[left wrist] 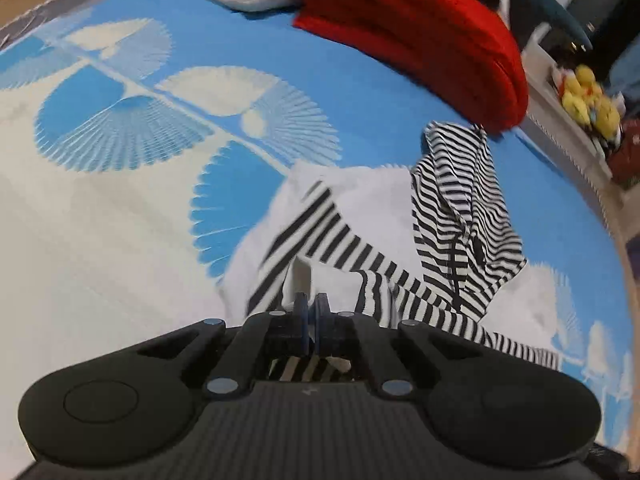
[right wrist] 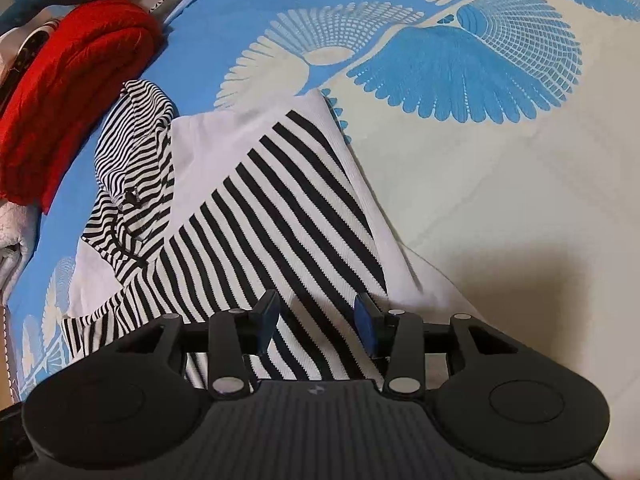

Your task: Fold small clothes

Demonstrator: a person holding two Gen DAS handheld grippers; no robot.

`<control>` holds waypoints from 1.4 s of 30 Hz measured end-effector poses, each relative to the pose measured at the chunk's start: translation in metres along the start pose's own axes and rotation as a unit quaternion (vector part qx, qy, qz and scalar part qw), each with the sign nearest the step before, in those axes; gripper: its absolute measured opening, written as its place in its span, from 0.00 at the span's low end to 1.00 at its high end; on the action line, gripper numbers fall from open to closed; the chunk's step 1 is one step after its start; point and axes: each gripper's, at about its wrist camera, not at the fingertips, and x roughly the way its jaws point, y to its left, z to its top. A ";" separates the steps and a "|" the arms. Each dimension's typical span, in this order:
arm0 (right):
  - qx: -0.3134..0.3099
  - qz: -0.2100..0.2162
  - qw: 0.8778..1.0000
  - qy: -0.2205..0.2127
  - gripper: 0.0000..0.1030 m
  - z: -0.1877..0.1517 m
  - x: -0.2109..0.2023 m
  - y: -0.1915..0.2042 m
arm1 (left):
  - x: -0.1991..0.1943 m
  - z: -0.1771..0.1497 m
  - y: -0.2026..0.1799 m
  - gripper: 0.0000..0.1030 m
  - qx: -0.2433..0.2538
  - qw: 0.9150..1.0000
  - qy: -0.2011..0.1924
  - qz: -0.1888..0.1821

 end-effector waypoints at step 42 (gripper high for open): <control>-0.106 0.005 0.989 -0.102 0.15 0.009 -0.057 0.026 | -0.016 0.020 -0.083 0.43 0.173 0.982 -0.063 -0.042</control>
